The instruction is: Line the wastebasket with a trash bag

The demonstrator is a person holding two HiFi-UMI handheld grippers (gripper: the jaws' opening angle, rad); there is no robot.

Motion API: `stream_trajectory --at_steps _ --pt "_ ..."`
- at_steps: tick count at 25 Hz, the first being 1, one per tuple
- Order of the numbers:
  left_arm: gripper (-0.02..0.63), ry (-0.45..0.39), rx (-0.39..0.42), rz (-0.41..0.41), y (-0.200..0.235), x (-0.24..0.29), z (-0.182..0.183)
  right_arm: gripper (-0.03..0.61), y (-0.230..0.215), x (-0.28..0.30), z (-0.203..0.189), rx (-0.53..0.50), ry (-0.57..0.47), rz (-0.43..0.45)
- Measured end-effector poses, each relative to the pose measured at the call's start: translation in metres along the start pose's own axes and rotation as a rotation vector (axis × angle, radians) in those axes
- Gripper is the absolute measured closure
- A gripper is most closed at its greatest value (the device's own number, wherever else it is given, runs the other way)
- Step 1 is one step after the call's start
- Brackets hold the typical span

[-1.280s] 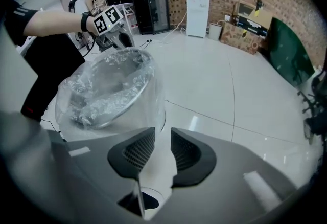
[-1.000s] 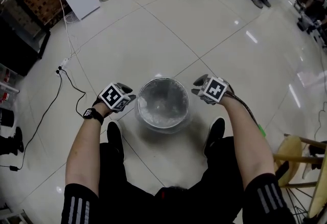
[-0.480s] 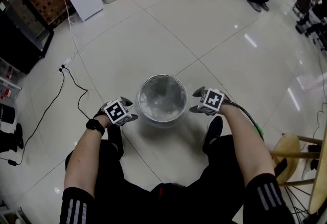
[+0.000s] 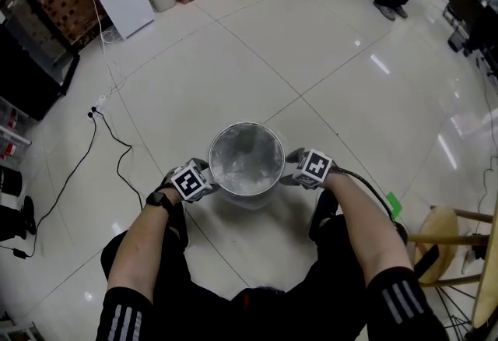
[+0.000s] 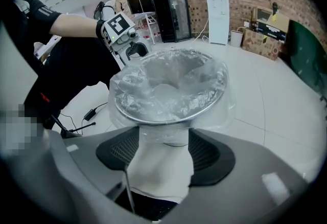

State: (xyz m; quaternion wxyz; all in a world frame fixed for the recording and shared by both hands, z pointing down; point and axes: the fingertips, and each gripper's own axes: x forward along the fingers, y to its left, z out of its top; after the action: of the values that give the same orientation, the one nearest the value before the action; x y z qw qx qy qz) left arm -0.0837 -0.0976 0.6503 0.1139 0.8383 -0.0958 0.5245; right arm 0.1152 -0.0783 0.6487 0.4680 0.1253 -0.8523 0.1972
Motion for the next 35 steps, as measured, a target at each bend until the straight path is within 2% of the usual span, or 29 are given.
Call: stream_trajectory --at_steps 4,14,24,29,35 --pt "0.295 -0.014 -0.004 0.006 0.002 0.021 -0.006 0.268 -0.004 0.013 -0.008 0.021 0.002 0.014" --pt "0.285 0.057 0.025 0.04 0.014 0.056 -0.022 0.261 -0.014 0.054 -0.035 0.037 0.092 -0.024" --pt "0.285 0.086 0.012 0.057 0.022 0.059 -0.028 0.253 -0.027 0.075 -0.054 0.049 0.14 -0.07" --pt "0.285 0.083 0.002 0.057 0.024 0.05 -0.031 0.253 -0.019 0.068 -0.05 0.06 0.126 -0.037" --pt "0.285 0.082 0.038 0.07 0.022 0.017 -0.032 0.253 -0.015 0.036 -0.045 0.023 0.143 -0.061"
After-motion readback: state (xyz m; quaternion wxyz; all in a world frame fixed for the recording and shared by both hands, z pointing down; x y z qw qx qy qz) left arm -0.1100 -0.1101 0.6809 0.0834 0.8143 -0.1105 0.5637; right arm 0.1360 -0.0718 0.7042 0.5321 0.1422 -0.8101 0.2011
